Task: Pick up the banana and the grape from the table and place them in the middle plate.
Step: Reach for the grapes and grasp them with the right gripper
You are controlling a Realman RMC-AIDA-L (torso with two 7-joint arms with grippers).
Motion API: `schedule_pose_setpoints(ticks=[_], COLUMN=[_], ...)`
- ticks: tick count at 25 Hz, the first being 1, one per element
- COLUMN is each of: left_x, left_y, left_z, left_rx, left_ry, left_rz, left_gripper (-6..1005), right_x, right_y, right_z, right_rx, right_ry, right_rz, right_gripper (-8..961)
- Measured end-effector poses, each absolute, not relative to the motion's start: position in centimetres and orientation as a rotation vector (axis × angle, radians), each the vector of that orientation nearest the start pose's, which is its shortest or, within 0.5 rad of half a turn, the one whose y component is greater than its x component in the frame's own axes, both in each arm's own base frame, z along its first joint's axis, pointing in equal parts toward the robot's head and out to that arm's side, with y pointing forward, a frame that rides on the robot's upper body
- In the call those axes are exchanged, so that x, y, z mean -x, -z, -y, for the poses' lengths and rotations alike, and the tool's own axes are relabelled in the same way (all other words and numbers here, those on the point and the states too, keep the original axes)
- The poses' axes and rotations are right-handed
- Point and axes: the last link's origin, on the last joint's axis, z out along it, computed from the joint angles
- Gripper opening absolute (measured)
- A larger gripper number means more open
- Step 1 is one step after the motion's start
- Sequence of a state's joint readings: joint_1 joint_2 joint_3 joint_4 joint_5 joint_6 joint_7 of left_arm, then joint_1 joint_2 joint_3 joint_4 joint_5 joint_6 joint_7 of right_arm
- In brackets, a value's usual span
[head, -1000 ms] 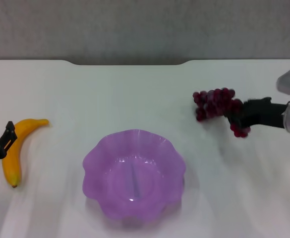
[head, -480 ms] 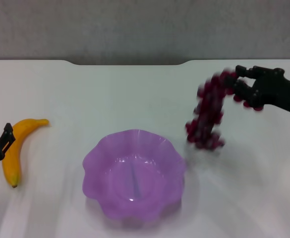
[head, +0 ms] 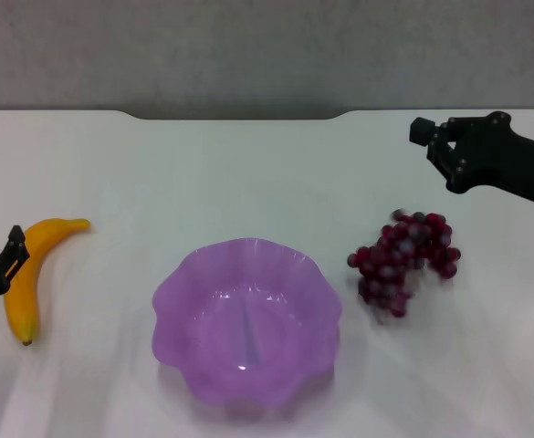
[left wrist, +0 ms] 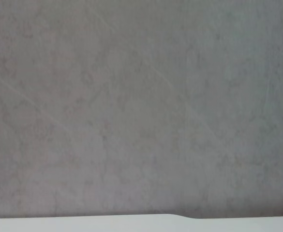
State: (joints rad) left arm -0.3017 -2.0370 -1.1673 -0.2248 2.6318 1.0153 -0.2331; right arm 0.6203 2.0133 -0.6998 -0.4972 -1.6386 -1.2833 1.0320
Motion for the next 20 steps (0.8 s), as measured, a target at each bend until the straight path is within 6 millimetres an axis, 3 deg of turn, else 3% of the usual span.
schedule_pose_setpoints(ticks=[6, 20], left_x=[37.9, 37.8], left_y=[-0.1, -0.1], left_z=[-30.4, -30.4], left_rx=[1.560, 1.560], left_ry=[0.573, 0.574], left_rz=[0.707, 0.706], left_gripper=[890, 891], right_x=[-25.4, -27.6], right_y=[-3.1, -2.8], right_z=[-39.3, -37.9], right_rx=[2.341, 2.280], right_ry=[-0.754, -0.734], right_rz=[-0.314, -0.330], right_gripper=[2, 18])
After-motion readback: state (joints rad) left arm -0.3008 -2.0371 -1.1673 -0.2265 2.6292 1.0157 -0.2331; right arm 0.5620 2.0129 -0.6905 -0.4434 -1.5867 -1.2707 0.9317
